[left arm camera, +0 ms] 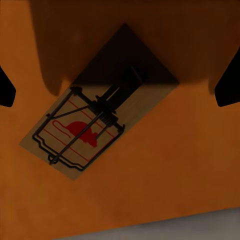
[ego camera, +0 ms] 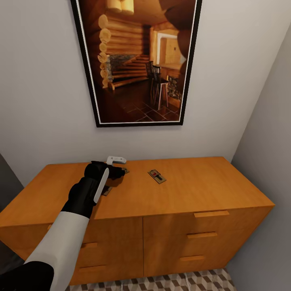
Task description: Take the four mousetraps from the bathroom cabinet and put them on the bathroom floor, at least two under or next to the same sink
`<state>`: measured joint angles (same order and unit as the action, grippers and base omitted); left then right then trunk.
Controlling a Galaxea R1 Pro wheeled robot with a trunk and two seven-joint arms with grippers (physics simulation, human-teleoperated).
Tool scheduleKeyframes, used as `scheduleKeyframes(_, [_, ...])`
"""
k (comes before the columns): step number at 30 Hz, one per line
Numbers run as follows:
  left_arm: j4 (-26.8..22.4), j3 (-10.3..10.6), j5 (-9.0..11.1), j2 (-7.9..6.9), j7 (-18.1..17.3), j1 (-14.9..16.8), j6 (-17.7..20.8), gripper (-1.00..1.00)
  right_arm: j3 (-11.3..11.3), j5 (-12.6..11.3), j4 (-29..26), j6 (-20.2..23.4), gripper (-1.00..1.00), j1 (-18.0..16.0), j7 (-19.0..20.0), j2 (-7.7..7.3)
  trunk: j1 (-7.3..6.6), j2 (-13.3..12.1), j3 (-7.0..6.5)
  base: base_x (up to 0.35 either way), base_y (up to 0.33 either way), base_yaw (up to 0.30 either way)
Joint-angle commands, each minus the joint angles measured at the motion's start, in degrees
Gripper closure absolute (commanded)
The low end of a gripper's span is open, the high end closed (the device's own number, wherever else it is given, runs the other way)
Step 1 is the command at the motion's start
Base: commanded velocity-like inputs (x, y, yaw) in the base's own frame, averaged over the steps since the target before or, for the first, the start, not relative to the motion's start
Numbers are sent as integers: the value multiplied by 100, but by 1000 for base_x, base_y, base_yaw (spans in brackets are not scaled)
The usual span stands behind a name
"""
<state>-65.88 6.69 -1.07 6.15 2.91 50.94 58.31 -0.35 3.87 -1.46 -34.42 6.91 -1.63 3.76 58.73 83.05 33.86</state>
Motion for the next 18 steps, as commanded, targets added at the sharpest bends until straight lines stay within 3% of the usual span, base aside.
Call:
scheduleKeyframes(1, [-4, 7, -7, 0, 17, 3, 23, -100, -8, 23, -11, -5, 100, 4, 4, 1, 0, 3, 4, 0, 0, 0])
scheduleKeyframes(18, [104, 102, -7, 0, 17, 3, 23, -100, -9, 22, -4, -3, 100, 4, -4, 10, 0, 3, 4, 23, 0, 0])
